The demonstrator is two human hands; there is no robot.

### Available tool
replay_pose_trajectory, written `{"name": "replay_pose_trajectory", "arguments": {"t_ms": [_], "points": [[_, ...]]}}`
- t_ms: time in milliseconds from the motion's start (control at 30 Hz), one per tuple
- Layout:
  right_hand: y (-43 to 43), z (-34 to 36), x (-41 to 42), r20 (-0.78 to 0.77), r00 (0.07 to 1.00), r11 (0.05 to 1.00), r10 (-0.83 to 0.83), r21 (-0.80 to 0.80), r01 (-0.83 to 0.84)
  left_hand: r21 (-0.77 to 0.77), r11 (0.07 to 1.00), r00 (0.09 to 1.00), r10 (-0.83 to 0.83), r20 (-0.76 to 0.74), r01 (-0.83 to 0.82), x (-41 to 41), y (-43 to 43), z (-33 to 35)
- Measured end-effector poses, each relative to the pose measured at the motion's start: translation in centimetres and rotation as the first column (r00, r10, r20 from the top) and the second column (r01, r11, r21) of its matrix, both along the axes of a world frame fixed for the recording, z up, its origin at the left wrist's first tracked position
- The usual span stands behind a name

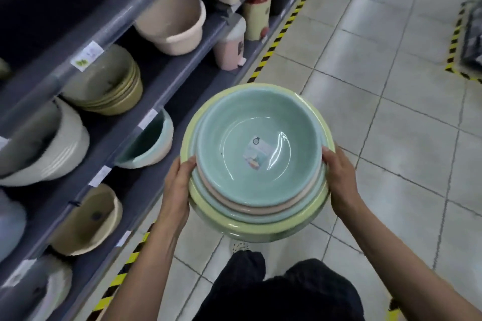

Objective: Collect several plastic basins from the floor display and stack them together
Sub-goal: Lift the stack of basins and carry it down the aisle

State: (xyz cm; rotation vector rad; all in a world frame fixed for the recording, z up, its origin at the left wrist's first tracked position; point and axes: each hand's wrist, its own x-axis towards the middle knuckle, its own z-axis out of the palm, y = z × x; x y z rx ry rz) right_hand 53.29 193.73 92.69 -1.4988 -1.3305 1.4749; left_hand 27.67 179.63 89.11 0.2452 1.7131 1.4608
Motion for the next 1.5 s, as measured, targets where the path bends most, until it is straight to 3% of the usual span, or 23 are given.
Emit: {"name": "replay_pose_trajectory", "arguments": {"t_ms": [233,400,600,800,933,1167,1500], "points": [[10.0,-1.6,-5.0,-0.005,0.975,0.974,0.223,-0.037,-0.223,-0.017,0.958,0.957,0.287,0.053,-0.286,-1.1,5.4,-1.1],[21.8,-2.8,-7.3,-0.024,0.936,0.933,0.350,-0.083,-0.351,-0.047,0.915,0.911,0.403,0.088,-0.400,-0.3,13.8,-2.9],[36.9,-1.7,-11.7,-0.004,0.812,0.809,0.583,-0.086,-0.581,-0.078,0.795,0.783,0.606,0.140,-0.601,1.6,25.2,-3.1],[46.3,-2.5,-18.0,0.013,0.671,0.666,0.742,-0.136,-0.734,-0.114,0.659,0.636,0.749,0.185,-0.743,1.4,32.9,-5.0],[50.7,-7.3,-22.7,0.053,0.652,0.646,0.757,-0.217,-0.732,-0.159,0.595,0.558,0.799,0.224,-0.788,-1.3,36.2,-8.5],[56.9,-19.1,-30.1,0.097,0.618,0.620,0.780,-0.249,-0.744,-0.207,0.574,0.525,0.814,0.249,-0.793,-7.7,41.6,-19.5],[62.9,-42.9,-41.7,0.064,0.614,0.601,0.787,-0.310,-0.737,-0.212,0.515,0.466,0.851,0.242,-0.830,-19.2,46.9,-41.4]]}}
